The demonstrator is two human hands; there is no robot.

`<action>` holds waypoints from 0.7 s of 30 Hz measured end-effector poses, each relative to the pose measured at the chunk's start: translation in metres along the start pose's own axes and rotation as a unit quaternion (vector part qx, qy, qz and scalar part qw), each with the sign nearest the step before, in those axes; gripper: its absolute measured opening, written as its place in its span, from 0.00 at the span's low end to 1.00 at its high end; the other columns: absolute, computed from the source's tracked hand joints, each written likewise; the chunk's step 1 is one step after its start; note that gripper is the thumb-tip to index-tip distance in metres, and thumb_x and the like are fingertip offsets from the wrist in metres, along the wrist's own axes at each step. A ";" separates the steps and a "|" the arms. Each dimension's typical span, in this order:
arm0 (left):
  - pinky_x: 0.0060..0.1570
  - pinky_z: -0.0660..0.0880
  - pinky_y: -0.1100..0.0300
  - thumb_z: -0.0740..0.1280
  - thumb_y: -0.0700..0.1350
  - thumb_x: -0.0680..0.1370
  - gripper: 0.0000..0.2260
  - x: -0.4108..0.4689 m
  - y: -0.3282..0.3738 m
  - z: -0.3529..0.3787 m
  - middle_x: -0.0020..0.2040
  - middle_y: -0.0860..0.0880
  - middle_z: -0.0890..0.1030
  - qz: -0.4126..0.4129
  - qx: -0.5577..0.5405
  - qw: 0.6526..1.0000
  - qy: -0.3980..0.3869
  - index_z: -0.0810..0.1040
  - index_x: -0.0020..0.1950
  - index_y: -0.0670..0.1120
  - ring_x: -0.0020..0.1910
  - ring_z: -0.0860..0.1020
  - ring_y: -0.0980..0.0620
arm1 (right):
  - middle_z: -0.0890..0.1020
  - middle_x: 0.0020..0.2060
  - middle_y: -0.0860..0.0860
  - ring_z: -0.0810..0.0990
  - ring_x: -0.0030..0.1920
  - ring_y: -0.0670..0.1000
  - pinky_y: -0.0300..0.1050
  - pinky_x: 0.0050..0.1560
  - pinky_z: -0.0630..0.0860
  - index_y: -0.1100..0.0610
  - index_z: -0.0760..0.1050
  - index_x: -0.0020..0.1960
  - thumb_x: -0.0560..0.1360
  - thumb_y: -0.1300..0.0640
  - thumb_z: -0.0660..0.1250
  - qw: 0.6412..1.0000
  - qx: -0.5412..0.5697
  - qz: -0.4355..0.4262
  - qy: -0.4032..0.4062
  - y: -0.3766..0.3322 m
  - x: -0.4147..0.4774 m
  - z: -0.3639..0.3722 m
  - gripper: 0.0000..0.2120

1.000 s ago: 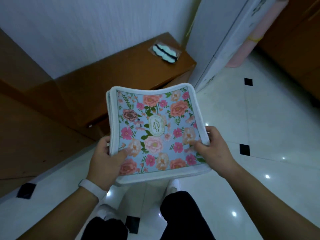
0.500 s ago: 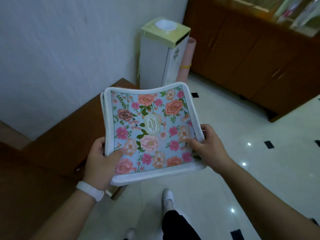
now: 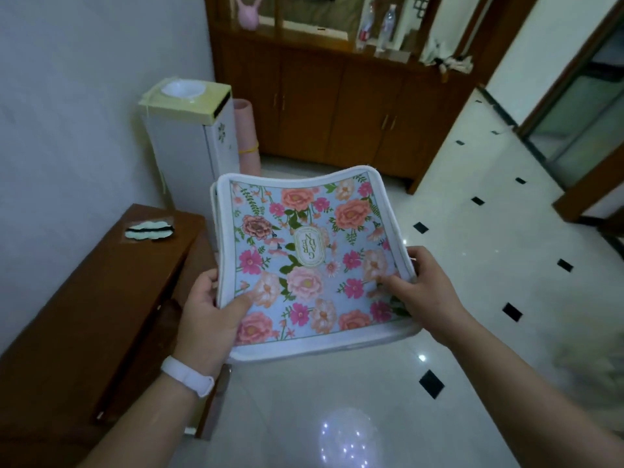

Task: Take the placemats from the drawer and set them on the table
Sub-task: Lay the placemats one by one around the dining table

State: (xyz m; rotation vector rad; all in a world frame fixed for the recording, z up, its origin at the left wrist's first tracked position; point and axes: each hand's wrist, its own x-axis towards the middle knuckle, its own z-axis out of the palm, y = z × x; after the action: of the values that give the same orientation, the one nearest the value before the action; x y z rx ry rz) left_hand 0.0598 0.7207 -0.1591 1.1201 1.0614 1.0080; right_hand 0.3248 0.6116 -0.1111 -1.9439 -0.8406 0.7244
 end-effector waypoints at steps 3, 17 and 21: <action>0.38 0.82 0.54 0.72 0.32 0.72 0.15 -0.010 0.002 0.037 0.45 0.49 0.85 0.011 0.003 0.999 -0.052 0.76 0.50 0.50 0.41 0.85 0.50 | 0.81 0.50 0.48 0.85 0.43 0.49 0.41 0.36 0.82 0.50 0.70 0.59 0.73 0.55 0.74 0.999 0.012 0.018 0.048 0.018 -0.022 -0.039 0.18; 0.43 0.82 0.43 0.74 0.34 0.71 0.14 -0.145 -0.017 0.289 0.44 0.46 0.85 0.003 0.034 0.964 -0.262 0.76 0.51 0.47 0.45 0.84 0.39 | 0.82 0.48 0.49 0.85 0.42 0.49 0.45 0.38 0.82 0.49 0.71 0.55 0.72 0.56 0.74 0.963 0.066 0.077 0.250 0.159 -0.153 -0.281 0.16; 0.45 0.81 0.40 0.74 0.34 0.71 0.15 -0.199 -0.032 0.361 0.48 0.41 0.84 -0.004 0.046 0.951 -0.305 0.76 0.53 0.48 0.45 0.84 0.38 | 0.82 0.47 0.49 0.85 0.41 0.48 0.45 0.39 0.83 0.49 0.72 0.54 0.72 0.57 0.75 0.950 0.092 0.088 0.285 0.204 -0.196 -0.350 0.16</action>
State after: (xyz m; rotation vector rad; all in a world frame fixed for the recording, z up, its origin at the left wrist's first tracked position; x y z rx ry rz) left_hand 0.3749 0.4557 -0.1246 1.3830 0.6118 0.5423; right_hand 0.5252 0.2087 -0.1012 -1.9240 -0.2383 0.2924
